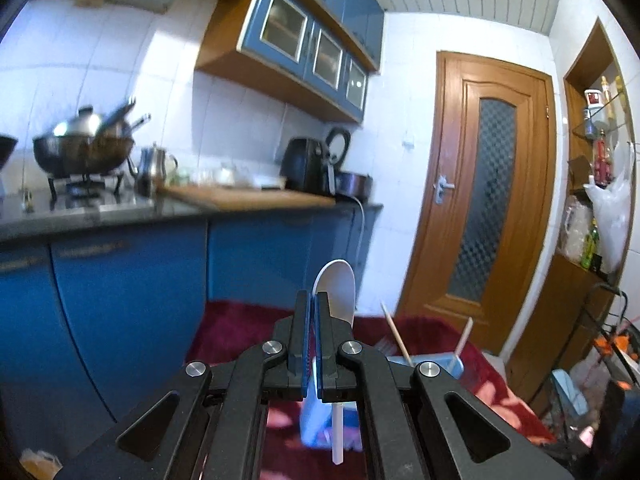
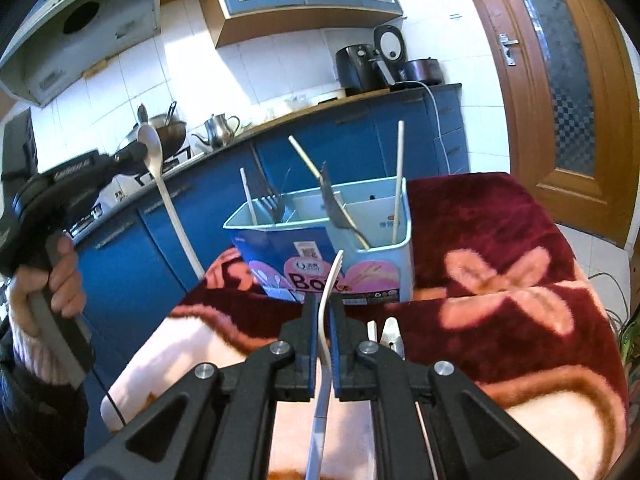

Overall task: Organize utensils
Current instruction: 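Lift and carry the spoon and fork up over the blue holder, then open right tool to drop the fork while left tool releases the spoon into holder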

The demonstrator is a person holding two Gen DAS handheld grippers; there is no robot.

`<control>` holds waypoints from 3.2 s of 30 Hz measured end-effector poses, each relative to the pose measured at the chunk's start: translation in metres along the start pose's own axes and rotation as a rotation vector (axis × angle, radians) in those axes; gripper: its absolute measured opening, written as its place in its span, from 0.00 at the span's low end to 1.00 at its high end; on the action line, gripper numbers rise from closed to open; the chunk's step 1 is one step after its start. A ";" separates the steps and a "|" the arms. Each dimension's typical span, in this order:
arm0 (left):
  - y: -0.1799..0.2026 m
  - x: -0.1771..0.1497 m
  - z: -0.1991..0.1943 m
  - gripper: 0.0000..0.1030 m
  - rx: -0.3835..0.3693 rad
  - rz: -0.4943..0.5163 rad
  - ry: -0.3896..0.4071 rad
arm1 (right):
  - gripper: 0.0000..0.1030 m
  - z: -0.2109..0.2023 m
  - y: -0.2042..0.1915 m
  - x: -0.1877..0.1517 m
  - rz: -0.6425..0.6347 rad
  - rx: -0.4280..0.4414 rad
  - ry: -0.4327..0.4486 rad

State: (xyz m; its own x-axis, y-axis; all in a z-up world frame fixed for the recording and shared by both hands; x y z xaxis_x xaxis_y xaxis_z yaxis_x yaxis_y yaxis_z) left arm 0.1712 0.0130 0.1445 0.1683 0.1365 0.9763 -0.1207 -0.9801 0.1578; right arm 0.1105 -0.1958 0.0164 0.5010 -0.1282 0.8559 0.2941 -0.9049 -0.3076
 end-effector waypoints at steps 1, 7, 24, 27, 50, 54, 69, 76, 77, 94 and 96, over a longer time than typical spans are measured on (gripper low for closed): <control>0.000 0.006 0.003 0.01 0.005 0.000 0.012 | 0.06 -0.001 0.002 0.001 0.008 -0.004 0.007; 0.002 0.029 0.018 0.01 -0.005 -0.035 0.096 | 0.06 -0.004 0.010 0.003 0.017 -0.014 0.031; 0.007 -0.036 0.073 0.01 0.004 -0.032 0.015 | 0.06 -0.002 0.037 0.050 -0.012 -0.099 0.149; 0.011 -0.050 0.077 0.01 -0.006 -0.016 -0.007 | 0.07 0.004 0.039 0.067 -0.018 -0.091 0.185; 0.013 -0.079 0.097 0.02 -0.036 -0.008 -0.077 | 0.07 0.088 0.030 0.150 -0.220 -0.128 0.486; 0.015 -0.081 0.097 0.02 -0.039 -0.004 -0.077 | 0.07 0.094 0.028 0.148 -0.273 -0.166 0.514; 0.021 -0.089 0.097 0.11 -0.078 -0.026 -0.135 | 0.22 0.081 0.023 0.142 -0.205 -0.124 0.458; 0.020 -0.087 0.093 0.15 -0.087 -0.061 -0.188 | 0.26 0.056 0.022 0.143 -0.175 -0.163 0.465; 0.020 -0.086 0.092 0.16 -0.088 -0.066 -0.194 | 0.26 0.052 0.024 0.141 -0.167 -0.173 0.462; 0.024 -0.072 0.039 0.23 -0.133 -0.038 -0.235 | 0.28 -0.014 0.048 0.092 -0.007 -0.272 0.326; 0.026 -0.072 0.031 0.23 -0.137 -0.023 -0.237 | 0.29 -0.019 0.047 0.082 -0.009 -0.281 0.298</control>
State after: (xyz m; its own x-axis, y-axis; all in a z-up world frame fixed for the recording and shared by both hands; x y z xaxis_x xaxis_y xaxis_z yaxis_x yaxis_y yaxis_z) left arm 0.1866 -0.0273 0.0738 0.3944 0.1047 0.9130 -0.2430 -0.9462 0.2134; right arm 0.1501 -0.2570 0.0805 0.2297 -0.1946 0.9536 0.0431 -0.9768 -0.2098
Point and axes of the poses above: each gripper's, at about its wrist camera, not at the fingertips, and z roughly the way its jaws point, y to its right, x to its top, the point moved 9 cm from there along z, roughly the way its jaws point, and after that the axes turned 3 degrees about y, right-handed, at the moved point
